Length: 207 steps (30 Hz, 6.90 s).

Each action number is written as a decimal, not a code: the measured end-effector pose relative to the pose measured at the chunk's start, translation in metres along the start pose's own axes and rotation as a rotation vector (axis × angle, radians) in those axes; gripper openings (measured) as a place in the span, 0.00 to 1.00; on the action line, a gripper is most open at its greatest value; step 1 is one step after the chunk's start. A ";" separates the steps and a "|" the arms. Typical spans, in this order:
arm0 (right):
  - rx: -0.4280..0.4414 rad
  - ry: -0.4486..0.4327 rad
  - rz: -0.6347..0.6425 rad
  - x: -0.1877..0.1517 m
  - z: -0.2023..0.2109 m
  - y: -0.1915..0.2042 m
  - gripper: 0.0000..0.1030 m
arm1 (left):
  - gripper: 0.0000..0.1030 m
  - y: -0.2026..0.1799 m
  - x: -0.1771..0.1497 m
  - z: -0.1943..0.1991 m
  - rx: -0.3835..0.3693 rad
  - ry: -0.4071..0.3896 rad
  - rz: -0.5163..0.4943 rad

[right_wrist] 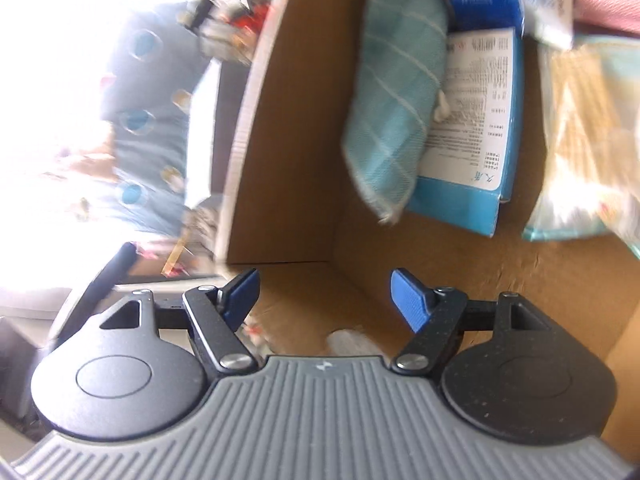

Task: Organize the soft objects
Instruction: 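Withdraw the right gripper from the box toward the loose items, then reach the left gripper to the orange-and-white striped cloth and grasp it, then grasp the gold snack packet with the right gripper and lift while left holds striped cloth, then carry the striped cloth and gold packet into the box with both grippers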

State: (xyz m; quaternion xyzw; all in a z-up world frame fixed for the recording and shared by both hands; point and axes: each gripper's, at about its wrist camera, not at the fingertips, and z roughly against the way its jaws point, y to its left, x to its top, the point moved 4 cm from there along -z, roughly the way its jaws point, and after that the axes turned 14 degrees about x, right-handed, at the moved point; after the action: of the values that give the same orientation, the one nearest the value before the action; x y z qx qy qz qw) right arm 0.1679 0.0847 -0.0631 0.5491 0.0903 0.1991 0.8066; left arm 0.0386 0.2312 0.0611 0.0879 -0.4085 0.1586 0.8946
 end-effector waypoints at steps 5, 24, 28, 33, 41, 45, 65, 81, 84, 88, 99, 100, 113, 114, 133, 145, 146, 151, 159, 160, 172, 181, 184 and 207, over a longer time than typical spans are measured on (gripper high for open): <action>0.102 -0.204 0.103 -0.052 0.081 0.027 0.72 | 0.81 -0.037 -0.005 0.026 -0.059 -0.073 -0.032; -0.351 -0.853 0.091 -0.262 0.326 -0.094 0.73 | 0.82 -0.268 -0.090 0.040 -0.435 -0.095 -0.295; -0.410 -0.907 0.030 -0.289 0.355 -0.118 0.72 | 0.82 -0.313 -0.112 0.036 -0.490 -0.091 -0.359; -0.451 -0.918 -0.047 -0.295 0.371 -0.146 0.73 | 0.81 -0.355 -0.128 0.028 -0.481 -0.143 -0.416; -0.502 -0.879 -0.125 -0.268 0.370 -0.183 0.72 | 0.73 -0.378 -0.132 0.006 -0.470 -0.120 -0.439; -0.517 -0.870 -0.143 -0.259 0.367 -0.192 0.72 | 0.73 -0.389 -0.136 0.000 -0.494 -0.097 -0.444; -0.355 -0.909 -0.221 -0.257 0.368 -0.222 0.40 | 0.73 -0.431 -0.167 -0.020 -0.602 0.018 -0.527; -0.384 -0.638 -0.019 -0.227 0.370 -0.188 0.46 | 0.43 -0.463 -0.181 -0.066 -0.499 0.174 -0.555; -0.480 -0.625 0.050 -0.214 0.391 -0.175 0.55 | 0.42 -0.461 -0.180 -0.067 -0.500 0.191 -0.539; -0.590 -0.520 0.169 -0.179 0.388 -0.167 0.74 | 0.42 -0.458 -0.179 -0.066 -0.491 0.210 -0.527; -0.738 -0.254 0.271 -0.109 0.336 -0.205 0.73 | 0.42 -0.458 -0.180 -0.067 -0.479 0.214 -0.534; -0.746 -0.252 0.263 -0.109 0.335 -0.209 0.69 | 0.42 -0.459 -0.180 -0.067 -0.478 0.211 -0.538; -0.712 -0.458 0.191 -0.125 0.350 -0.208 0.62 | 0.42 -0.466 -0.184 -0.072 -0.478 0.221 -0.548; -0.709 -0.478 0.190 -0.127 0.352 -0.205 0.62 | 0.42 -0.464 -0.183 -0.071 -0.487 0.219 -0.538; -0.514 -0.799 0.328 -0.170 0.397 -0.061 0.62 | 0.41 -0.408 -0.127 0.003 -0.562 0.043 -0.339; -0.297 -0.799 0.464 -0.148 0.352 0.034 0.62 | 0.41 -0.312 -0.075 0.031 -0.431 -0.089 -0.185; -0.278 -0.792 0.470 -0.144 0.346 0.039 0.62 | 0.41 -0.305 -0.071 0.031 -0.418 -0.095 -0.171; -0.216 -0.748 0.493 -0.122 0.314 0.066 0.62 | 0.41 -0.267 -0.058 0.034 -0.348 -0.123 -0.120; -0.144 -0.655 0.480 -0.078 0.250 0.094 0.62 | 0.41 -0.196 -0.036 0.039 -0.230 -0.159 -0.030; -0.131 -0.642 0.466 -0.070 0.241 0.095 0.62 | 0.41 -0.187 -0.034 0.039 -0.210 -0.164 -0.019; -0.130 -0.408 0.310 -0.006 0.124 0.067 0.62 | 0.41 -0.075 -0.021 -0.004 0.119 -0.053 0.031; -0.196 -0.239 0.175 0.014 0.043 0.024 0.62 | 0.41 -0.048 -0.028 -0.066 0.205 0.106 -0.041; -0.204 -0.180 0.122 0.022 0.019 0.014 0.62 | 0.42 -0.047 -0.035 -0.074 0.227 0.142 -0.076; -0.273 -0.045 -0.150 0.012 -0.079 -0.048 0.64 | 0.51 -0.022 -0.045 -0.090 0.223 0.201 -0.163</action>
State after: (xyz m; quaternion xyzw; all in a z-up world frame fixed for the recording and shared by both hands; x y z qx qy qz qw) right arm 0.1611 0.1415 -0.1364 0.4306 0.0850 0.1362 0.8882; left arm 0.0818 0.2272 -0.0320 0.2034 -0.2882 0.1378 0.9255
